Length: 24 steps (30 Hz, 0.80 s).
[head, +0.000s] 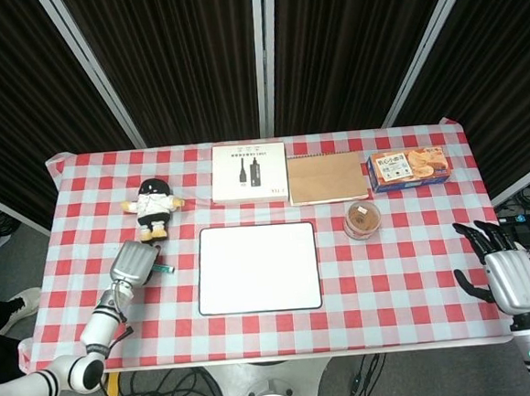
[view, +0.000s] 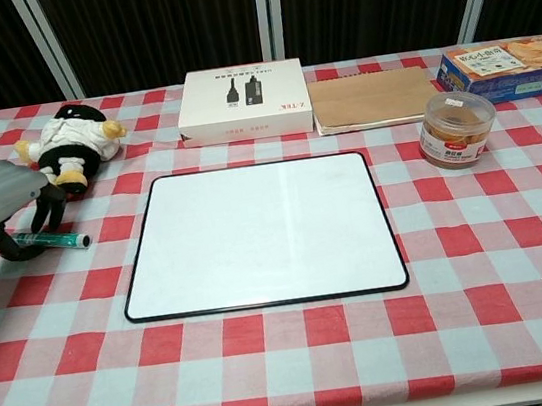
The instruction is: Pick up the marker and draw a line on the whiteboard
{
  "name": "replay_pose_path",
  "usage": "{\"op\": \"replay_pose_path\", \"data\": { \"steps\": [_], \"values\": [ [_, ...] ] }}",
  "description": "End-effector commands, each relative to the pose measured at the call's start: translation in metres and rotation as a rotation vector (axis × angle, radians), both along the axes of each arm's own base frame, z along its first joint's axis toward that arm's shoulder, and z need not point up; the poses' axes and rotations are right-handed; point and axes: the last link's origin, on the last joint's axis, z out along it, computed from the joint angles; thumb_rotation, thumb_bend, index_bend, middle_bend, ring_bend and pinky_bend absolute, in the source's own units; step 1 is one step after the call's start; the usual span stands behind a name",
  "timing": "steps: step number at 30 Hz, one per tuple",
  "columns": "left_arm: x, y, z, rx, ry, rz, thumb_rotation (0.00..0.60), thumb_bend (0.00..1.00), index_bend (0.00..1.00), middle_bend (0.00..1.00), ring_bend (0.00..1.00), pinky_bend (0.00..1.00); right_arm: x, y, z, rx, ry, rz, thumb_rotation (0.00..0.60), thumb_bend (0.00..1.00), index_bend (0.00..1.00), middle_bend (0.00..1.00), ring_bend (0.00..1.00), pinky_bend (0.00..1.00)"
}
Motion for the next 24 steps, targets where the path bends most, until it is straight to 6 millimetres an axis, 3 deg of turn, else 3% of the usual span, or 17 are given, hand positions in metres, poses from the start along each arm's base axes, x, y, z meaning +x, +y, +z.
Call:
{"op": "replay_pose_path", "data": {
  "steps": [1, 16, 20, 24],
  "values": [
    [0.004, -0.001, -0.002, 0.001, 0.013, 0.000, 0.600, 0.29, 0.48, 0.51, 0.79, 0.95, -0.001, 0.001, 0.000, -0.002, -0.001, -0.004, 0.600, 0.25, 0.12, 0.22, 0.09, 0.11],
    [0.006, 0.000, -0.002, -0.013, 0.006, 0.013, 0.600, 0.37, 0.54, 0.55, 0.81, 0.95, -0.003, 0.000, 0.000, 0.002, 0.001, -0.009, 0.600, 0.23, 0.12, 0.22, 0.09, 0.11],
    [0.014, 0.000, 0.008, 0.006, -0.140, 0.025, 0.600, 0.38, 0.55, 0.57, 0.81, 0.95, -0.003, 0.001, 0.002, -0.004, 0.005, -0.009, 0.600, 0.23, 0.12, 0.22, 0.09, 0.11],
    [0.030, -0.003, 0.021, 0.002, -0.422, 0.064, 0.600, 0.39, 0.56, 0.57, 0.81, 0.96, -0.002, 0.001, 0.003, -0.008, 0.008, -0.008, 0.600, 0.23, 0.12, 0.22, 0.09, 0.11]
  ]
}}
